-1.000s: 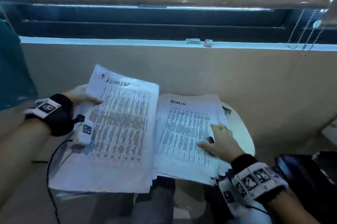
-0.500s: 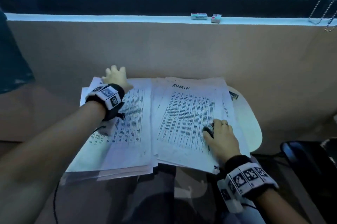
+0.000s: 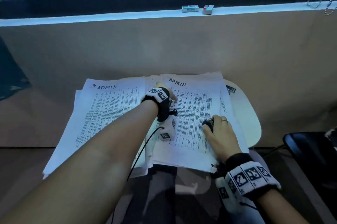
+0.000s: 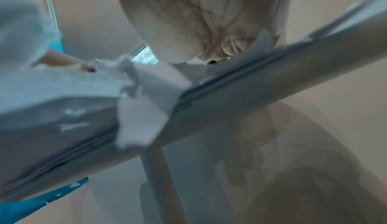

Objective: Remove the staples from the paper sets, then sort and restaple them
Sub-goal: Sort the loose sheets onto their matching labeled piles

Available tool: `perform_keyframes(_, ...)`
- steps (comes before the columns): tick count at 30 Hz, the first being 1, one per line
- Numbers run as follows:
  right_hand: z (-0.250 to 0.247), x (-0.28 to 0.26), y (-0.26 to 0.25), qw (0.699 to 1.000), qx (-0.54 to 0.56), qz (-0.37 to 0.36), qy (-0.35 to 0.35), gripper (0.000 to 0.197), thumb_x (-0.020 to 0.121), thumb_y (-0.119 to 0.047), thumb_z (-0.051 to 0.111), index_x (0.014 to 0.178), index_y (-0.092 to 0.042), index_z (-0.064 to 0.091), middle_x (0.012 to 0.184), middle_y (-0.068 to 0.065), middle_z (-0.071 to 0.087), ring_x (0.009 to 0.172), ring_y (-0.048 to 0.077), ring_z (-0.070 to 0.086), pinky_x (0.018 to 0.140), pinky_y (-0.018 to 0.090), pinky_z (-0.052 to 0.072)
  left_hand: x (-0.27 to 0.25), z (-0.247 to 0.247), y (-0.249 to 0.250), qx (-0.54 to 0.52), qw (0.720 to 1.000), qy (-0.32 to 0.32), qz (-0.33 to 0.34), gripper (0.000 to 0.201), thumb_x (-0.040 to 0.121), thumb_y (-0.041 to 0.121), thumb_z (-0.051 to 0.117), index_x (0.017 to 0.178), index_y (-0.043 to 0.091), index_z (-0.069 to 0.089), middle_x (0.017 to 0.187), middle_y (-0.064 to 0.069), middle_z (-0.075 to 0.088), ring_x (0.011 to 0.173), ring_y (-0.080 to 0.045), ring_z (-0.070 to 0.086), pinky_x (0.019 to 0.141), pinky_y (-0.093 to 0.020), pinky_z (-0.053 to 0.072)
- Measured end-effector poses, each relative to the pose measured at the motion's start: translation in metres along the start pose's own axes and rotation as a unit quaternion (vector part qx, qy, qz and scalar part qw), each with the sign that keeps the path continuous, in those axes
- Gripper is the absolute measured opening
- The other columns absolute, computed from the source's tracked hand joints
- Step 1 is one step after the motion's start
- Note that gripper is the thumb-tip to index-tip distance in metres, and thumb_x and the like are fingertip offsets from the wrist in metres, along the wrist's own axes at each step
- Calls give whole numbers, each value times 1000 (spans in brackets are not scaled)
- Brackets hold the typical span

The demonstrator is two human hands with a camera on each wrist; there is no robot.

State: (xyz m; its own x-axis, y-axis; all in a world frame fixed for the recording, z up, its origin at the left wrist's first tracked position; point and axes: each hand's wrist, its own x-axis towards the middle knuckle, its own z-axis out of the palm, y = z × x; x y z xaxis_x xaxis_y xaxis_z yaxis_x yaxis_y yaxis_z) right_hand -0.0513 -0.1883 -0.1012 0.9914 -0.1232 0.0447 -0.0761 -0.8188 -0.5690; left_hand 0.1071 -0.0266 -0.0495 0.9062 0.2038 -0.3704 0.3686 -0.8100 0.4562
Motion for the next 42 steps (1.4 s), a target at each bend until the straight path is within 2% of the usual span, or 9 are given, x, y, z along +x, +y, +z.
perform_keyframes(5, -5, 7, 9, 995, 96, 28, 15, 26, 94, -29, 41, 108, -7, 44, 104, 7, 42, 94, 22, 41, 76, 31, 32, 13, -6, 0, -144, 988, -36, 30, 68, 74, 21, 77, 130, 0, 45, 129, -14, 55, 115, -32, 55, 99, -44, 44)
perform_keyframes(9, -31, 16, 12, 931, 355, 81, 19, 23, 97, -25, 41, 116, -12, 40, 100, 13, 45, 68, 19, 50, 56, 30, 47, 10, -16, -1, -278, 956, -2, 98, 50, 78, 12, 74, 121, -3, 56, 119, -14, 61, 110, -27, 59, 99, -37, 45)
perform_keyframes(14, -61, 34, 6, 899, 436, 47, 6, 14, 100, -22, 33, 109, -20, 43, 82, 2, 44, 61, 15, 48, 56, 29, 47, -11, -38, 8, -431, 872, 33, 231, 14, 77, -2, 70, 89, 2, 63, 75, -3, 63, 70, -13, 62, 66, -22, 52)
perform_keyframes(19, -100, 59, -14, 845, 532, 43, 36, 6, 92, -24, 37, 91, -21, 42, 75, 1, 42, 48, 9, 43, 46, 19, 39, -44, -80, 38, -472, 802, 90, 354, 18, 71, 3, 77, 75, 16, 64, 68, 9, 68, 70, -10, 64, 76, -28, 54)
perform_keyframes(26, -161, 77, -54, 873, 454, -74, 164, 38, 88, -25, 63, 103, -27, 28, 90, -6, 39, 60, 7, 39, 54, 18, 39, -95, -123, 62, -510, 716, 96, 466, 18, 75, -2, 72, 89, 7, 65, 77, 11, 71, 80, -4, 68, 74, -18, 51)
perform_keyframes(30, -146, 74, -40, 870, 479, -36, 106, 41, 87, -12, 62, 116, -26, 36, 96, -4, 43, 62, 7, 45, 59, 20, 42, -97, -108, 39, -467, 758, 75, 450, 52, 73, -4, 72, 121, 5, 54, 84, 17, 71, 84, 1, 66, 78, -16, 50)
perform_keyframes(33, -121, 63, -22, 876, 470, 10, 112, 42, 85, -6, 62, 113, -27, 39, 89, -5, 44, 52, -1, 49, 56, 19, 39, -94, -89, 12, -418, 813, 23, 405, 54, 71, -3, 72, 121, 7, 55, 86, 13, 71, 79, 3, 65, 78, -14, 50)
perform_keyframes(38, -126, 39, -17, 873, 455, -44, 169, 52, 75, -6, 70, 116, -22, 43, 112, -2, 48, 87, 8, 48, 59, 10, 41, -96, -69, -19, -374, 858, 8, 352, 34, 74, 4, 71, 106, 7, 63, 92, 6, 66, 73, 10, 62, 70, -4, 46)
perform_keyframes(42, -145, 32, -31, 818, 553, -99, 125, 26, 82, 4, 57, 82, -21, 51, 69, -11, 57, 46, 2, 40, 41, 14, 28, -100, -71, -27, -394, 851, 30, 346, 28, 70, 10, 75, 96, 17, 66, 85, 13, 70, 78, 4, 64, 74, -10, 49)
